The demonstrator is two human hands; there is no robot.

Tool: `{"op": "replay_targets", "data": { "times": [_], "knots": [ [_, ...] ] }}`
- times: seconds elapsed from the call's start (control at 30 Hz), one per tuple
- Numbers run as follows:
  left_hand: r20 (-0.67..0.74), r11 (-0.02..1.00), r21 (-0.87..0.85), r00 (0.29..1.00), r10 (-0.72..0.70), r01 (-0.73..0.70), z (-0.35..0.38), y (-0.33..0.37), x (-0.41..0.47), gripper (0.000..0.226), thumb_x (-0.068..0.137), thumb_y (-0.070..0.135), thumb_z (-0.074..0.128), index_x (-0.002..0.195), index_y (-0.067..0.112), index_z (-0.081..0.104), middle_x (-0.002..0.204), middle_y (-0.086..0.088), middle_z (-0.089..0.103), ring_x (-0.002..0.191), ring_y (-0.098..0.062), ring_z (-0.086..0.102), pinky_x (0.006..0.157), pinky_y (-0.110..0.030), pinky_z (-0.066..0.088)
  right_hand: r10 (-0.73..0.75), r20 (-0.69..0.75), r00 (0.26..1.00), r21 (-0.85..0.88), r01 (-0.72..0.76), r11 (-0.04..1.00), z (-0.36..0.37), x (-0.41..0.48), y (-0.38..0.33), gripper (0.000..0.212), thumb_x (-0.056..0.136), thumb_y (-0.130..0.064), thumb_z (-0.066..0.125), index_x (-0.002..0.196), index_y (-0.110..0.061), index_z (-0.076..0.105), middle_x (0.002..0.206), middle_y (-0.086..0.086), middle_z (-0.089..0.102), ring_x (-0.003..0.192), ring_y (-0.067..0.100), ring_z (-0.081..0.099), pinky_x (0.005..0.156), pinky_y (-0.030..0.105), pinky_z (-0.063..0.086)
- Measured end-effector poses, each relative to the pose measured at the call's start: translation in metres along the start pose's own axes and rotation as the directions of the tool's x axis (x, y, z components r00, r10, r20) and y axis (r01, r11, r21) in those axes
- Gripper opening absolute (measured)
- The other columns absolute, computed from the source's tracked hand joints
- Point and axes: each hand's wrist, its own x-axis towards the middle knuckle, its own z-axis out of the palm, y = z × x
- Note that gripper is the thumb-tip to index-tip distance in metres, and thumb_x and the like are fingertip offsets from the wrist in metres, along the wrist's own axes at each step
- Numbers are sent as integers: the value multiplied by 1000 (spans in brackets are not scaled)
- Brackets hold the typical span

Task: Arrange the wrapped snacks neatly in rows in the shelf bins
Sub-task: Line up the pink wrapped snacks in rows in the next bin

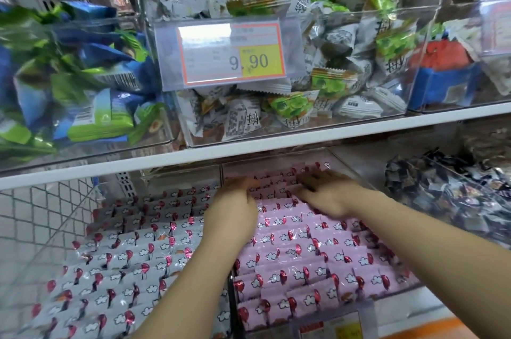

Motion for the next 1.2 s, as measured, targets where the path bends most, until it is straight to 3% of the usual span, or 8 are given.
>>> {"op": "replay_targets", "data": {
  "times": [0.23, 0.3, 0.4, 0.57, 0.83, 1.0, 1.13, 1.2],
  "knots": [
    [-27, 1000, -18, 1000, 1, -1, 2, -1, 1, 43, 93, 7, 40, 129, 26, 52, 135, -2, 50, 109, -22, 54, 82, -27, 46, -171, -7, 985, 71, 171, 983, 7, 5, -43, 56, 100, -47, 23, 150, -22, 20, 157, -1, 19, 142, 20, 22, 115, 39, 17],
    [-27, 1000, -19, 1000, 0, 0, 2, -2, 2, 42, 93, 6, 41, 128, 26, 54, 132, -2, 51, 106, -22, 55, 81, -27, 47, -148, 37, 988, 177, 139, 974, 3, 7, -42, 47, 99, -44, 28, 133, -16, 46, 124, 8, 59, 105, 23, 55, 88, 31, 41],
    [-28, 1000, -9, 1000, 2, -2, 3, -3, 2, 41, 93, 6, 40, 128, 25, 53, 129, -3, 53, 104, -22, 56, 83, -33, 50, -168, 28, 985, 219, 158, 963, 0, 3, -42, 40, 98, -44, 32, 112, -15, 55, 89, 6, 63, 81, 22, 55, 75, 30, 42],
    [-25, 1000, 27, 1000, 2, -1, 3, -2, 2, 41, 94, 6, 39, 128, 26, 52, 129, -2, 53, 98, -21, 57, 78, -31, 50, 14, -39, 999, -34, -16, 999, 3, -8, -18, 61, 95, -59, 21, 149, -30, 16, 159, 3, 9, 145, 27, 12, 117, 45, 12],
    [-29, 986, 162, 998, 47, -42, -9, 15, -16, 36, 97, 13, 40, 126, 26, 56, 119, -3, 61, 98, -23, 61, 86, -34, 50, -43, -116, 992, 118, 56, 991, -9, -38, 4, 58, 95, -58, 24, 143, -27, 35, 155, 7, 25, 142, 24, 25, 115, 38, 21],
    [168, 947, 122, 946, 277, -299, 7, 32, -78, 42, 101, 40, 32, 140, 28, 40, 145, 5, 39, 133, -18, 35, 113, -40, 24, -198, -10, 980, 4, 198, 980, 7, -128, -16, 57, 97, -54, 28, 149, -36, 14, 159, -2, 8, 145, 15, 8, 118, 35, 6],
    [358, 875, 359, 914, 192, -325, 28, 27, -101, 61, 96, 58, 13, 151, 33, 2, 160, 4, -2, 147, -17, -5, 116, -50, -10, -174, 7, 985, -75, 174, 982, 32, -150, -15, 100, 53, -81, -32, 145, -48, -8, 159, -3, -10, 146, 17, -8, 116, 40, -5],
    [356, 871, 380, 919, 171, -310, 32, 25, -98, 61, 96, 59, 10, 151, 33, -2, 160, 5, -5, 146, -17, -8, 115, -52, -11, -142, -19, 990, -68, 140, 988, 42, -144, -13, 85, 64, -80, -26, 142, -51, -11, 159, -5, -11, 146, 16, -10, 116, 44, -7]
  ]
}}
